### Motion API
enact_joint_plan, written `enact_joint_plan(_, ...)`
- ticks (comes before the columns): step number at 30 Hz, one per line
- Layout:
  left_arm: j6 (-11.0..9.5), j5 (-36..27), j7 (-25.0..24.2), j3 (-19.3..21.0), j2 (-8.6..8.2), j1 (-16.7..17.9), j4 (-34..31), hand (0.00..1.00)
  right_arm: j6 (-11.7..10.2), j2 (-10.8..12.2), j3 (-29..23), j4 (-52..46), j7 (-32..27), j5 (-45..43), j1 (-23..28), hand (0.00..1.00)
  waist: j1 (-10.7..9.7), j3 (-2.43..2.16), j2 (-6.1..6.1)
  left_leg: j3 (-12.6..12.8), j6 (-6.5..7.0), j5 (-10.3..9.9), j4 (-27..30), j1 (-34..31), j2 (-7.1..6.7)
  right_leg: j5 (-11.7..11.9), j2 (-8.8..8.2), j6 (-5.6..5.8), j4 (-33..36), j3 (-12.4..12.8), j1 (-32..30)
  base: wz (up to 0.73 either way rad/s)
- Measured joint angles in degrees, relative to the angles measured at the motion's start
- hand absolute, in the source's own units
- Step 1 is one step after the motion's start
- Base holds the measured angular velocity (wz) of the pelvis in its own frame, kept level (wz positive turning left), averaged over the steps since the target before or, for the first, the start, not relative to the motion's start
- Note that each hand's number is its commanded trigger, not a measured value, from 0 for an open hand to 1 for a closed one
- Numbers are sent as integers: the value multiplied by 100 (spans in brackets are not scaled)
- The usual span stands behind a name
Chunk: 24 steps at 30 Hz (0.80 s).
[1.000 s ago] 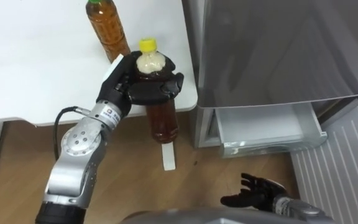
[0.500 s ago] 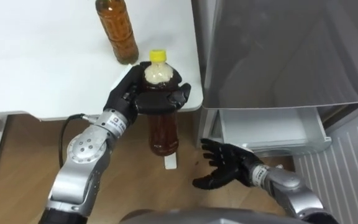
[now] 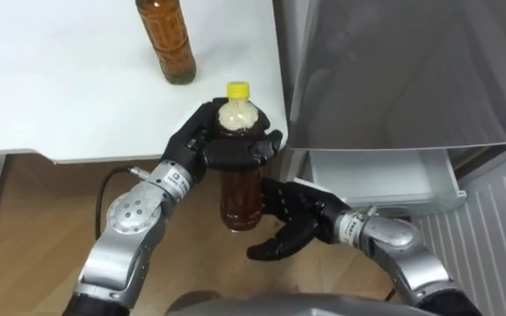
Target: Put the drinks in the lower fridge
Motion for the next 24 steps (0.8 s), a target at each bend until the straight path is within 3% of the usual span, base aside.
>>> enact_joint_plan(7,0,18,-244,-45,0,-5,9,100,79,89,83,-420,523,476,-50,0,4,-3,0,-15,0,0,10,5,5,0,0,0,-2,-14,11,0)
enact_joint_plan(18,-129,21,-232,-319,34,-7,8,100,227,-14,199,-527,528,1113,-56,0,18,-15,-18,-14,1,1,16,14,1,0,-9,-1,20,-67,17,0)
enact_joint_plan(19,-129,21,-231,-324,34,-7,8,100,229,-15,200,-527,529,1121,-56,45,19,-15,-18,-14,1,1,16,15,2,0,-8,-1,29,-67,13,0)
enact_joint_plan(20,-129,21,-226,-332,35,-7,8,100,229,-15,200,-527,528,1123,-56,76,20,-15,-18,-14,1,1,16,17,6,0,-8,0,59,-68,2,0)
enact_joint_plan(21,-129,21,-222,-341,39,-7,8,100,229,-15,204,-528,528,1123,-56,100,32,-20,-25,-13,1,1,12,18,7,0,-7,0,61,-68,-3,0)
enact_joint_plan(24,-153,33,-203,-402,73,-7,8,100,229,-23,238,-528,528,1156,-56,100,61,-32,-42,-13,1,1,9,17,6,0,-6,-1,62,-69,-6,0)
